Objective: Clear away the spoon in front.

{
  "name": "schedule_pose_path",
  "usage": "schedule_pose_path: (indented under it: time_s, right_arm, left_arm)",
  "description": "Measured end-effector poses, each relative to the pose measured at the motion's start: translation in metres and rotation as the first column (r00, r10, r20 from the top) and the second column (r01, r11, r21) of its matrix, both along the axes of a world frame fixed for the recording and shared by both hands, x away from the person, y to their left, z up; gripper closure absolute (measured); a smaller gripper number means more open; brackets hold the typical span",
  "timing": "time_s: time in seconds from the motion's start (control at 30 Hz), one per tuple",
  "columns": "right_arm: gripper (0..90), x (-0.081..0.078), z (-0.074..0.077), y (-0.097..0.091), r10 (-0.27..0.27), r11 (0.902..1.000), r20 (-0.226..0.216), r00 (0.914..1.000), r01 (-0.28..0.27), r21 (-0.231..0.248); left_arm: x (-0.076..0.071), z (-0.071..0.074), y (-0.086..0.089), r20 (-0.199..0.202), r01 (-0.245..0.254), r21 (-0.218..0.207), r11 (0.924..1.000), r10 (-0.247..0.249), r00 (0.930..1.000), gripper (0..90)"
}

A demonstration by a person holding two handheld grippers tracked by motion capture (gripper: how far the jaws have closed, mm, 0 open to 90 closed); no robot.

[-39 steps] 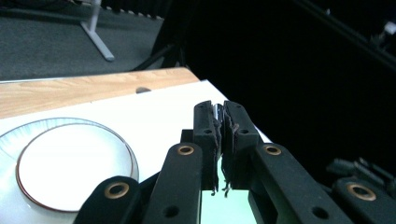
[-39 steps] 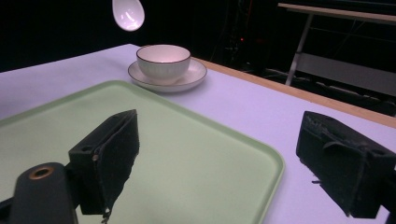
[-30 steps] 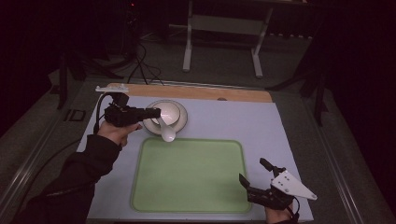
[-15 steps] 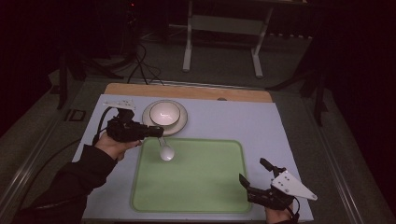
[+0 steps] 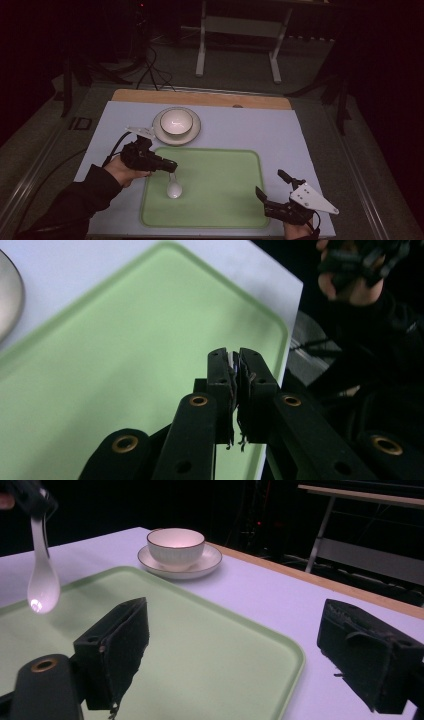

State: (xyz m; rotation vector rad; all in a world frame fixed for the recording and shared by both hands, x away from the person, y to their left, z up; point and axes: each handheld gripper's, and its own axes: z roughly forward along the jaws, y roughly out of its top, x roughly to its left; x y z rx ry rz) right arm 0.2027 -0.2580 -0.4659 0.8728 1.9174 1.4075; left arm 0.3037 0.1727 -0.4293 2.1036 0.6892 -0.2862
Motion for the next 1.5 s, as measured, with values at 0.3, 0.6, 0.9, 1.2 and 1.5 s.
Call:
schedule_pose_path:
  time_s: [0.3,0.6,0.9,1.2,1.5]
  right_arm:
    - [13.0,0.0,0.0,0.001,0.002,1.0,-0.001,1.0,-0.002,-0.001]
    - [13.1,0.0,0.0,0.0,0.003,1.0,-0.003,1.0,-0.003,-0.001]
    - [13.1,0.001,-0.001,0.0,0.006,1.0,-0.008,0.9999,-0.006,0.001]
    - [13.2,0.002,-0.001,0.0,0.014,0.9999,-0.013,0.9998,-0.014,0.0]
    - [13.2,0.002,-0.001,0.0,0.015,0.9999,-0.014,0.9998,-0.015,0.004]
  left_arm:
    - [-0.005,-0.022,-0.006,-0.05,0.113,0.044,0.9926,-0.111,0.9925,84.3]
    - [0.005,-0.035,-0.013,-0.101,0.124,0.045,0.9912,-0.119,0.9877,84.1]
    - [0.019,-0.045,-0.01,-0.094,0.075,-0.006,0.9972,-0.075,0.9927,83.1]
    - [0.031,-0.066,-0.002,-0.111,-0.007,-0.058,0.9983,0.0,0.9938,78.9]
    - [0.042,-0.083,0.0,-0.138,-0.043,-0.076,0.9962,0.032,0.9899,76.2]
